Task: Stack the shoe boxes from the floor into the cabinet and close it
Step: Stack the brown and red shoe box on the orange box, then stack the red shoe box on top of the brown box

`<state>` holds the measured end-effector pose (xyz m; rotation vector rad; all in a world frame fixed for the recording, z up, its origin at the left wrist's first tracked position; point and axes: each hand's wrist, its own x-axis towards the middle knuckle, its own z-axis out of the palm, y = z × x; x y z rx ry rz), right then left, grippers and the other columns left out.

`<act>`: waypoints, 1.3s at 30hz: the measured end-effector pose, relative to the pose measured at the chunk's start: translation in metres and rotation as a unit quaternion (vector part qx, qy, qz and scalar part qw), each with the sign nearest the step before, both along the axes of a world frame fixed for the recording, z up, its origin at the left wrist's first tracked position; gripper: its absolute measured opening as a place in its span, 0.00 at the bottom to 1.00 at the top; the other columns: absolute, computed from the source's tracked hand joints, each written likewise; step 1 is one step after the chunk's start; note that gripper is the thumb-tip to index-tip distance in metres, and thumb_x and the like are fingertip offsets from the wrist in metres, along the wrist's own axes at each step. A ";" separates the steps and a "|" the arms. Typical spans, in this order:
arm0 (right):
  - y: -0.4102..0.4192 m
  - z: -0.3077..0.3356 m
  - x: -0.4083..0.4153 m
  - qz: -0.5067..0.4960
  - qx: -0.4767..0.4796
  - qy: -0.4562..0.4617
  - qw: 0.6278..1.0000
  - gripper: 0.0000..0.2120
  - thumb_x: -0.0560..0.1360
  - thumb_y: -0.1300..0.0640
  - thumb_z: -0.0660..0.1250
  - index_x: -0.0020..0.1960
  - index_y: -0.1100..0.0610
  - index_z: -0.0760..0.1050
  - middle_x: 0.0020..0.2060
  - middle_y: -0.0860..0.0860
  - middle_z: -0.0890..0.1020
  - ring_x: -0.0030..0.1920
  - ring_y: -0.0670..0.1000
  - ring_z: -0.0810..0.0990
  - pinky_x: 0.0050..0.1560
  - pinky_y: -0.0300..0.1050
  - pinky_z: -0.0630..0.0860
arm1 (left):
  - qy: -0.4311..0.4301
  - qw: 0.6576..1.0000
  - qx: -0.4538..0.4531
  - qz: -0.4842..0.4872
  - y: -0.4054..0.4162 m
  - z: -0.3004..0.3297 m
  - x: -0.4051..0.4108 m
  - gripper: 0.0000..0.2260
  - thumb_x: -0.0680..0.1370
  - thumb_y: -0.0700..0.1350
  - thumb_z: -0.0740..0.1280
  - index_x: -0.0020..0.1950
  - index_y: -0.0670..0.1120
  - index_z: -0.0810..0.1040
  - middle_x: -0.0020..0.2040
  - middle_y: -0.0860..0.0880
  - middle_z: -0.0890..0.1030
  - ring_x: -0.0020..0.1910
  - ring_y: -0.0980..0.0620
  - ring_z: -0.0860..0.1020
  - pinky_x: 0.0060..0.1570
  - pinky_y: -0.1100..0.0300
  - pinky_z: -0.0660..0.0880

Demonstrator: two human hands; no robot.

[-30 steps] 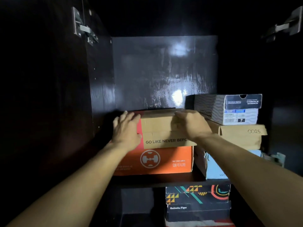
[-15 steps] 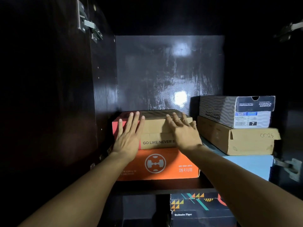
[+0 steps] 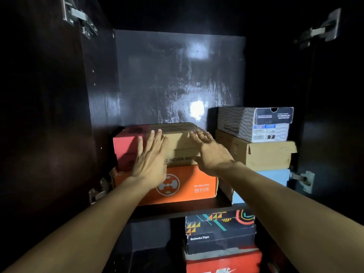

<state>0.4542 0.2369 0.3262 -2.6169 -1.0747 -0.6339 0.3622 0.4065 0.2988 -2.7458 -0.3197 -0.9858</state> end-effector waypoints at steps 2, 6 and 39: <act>-0.022 -0.002 -0.006 0.004 0.006 0.013 1.000 0.38 0.76 0.52 0.65 0.78 0.46 0.46 0.78 0.46 0.52 0.76 0.53 0.56 0.71 0.54 0.64 | 0.015 0.999 0.008 -0.028 -0.022 -0.003 -0.001 0.37 0.75 0.49 0.65 0.79 0.46 0.49 0.80 0.45 0.45 0.78 0.46 0.42 0.75 0.43 0.40; -0.073 -0.011 -0.025 -0.018 0.002 0.034 0.999 0.36 0.75 0.50 0.68 0.77 0.47 0.53 0.77 0.50 0.57 0.72 0.57 0.65 0.68 0.52 0.68 | 0.071 0.995 -0.018 -0.069 -0.064 -0.019 -0.001 0.37 0.75 0.55 0.66 0.78 0.47 0.53 0.80 0.46 0.48 0.79 0.46 0.44 0.75 0.42 0.43; -0.659 -0.366 -0.324 -0.465 -0.027 0.369 0.804 0.23 0.71 0.46 0.71 0.63 0.53 0.77 0.58 0.53 0.81 0.61 0.55 0.77 0.60 0.47 0.74 | 0.504 0.743 -0.104 -0.427 -0.605 -0.361 -0.155 0.30 0.72 0.57 0.71 0.72 0.50 0.69 0.69 0.45 0.72 0.68 0.44 0.71 0.64 0.52 0.71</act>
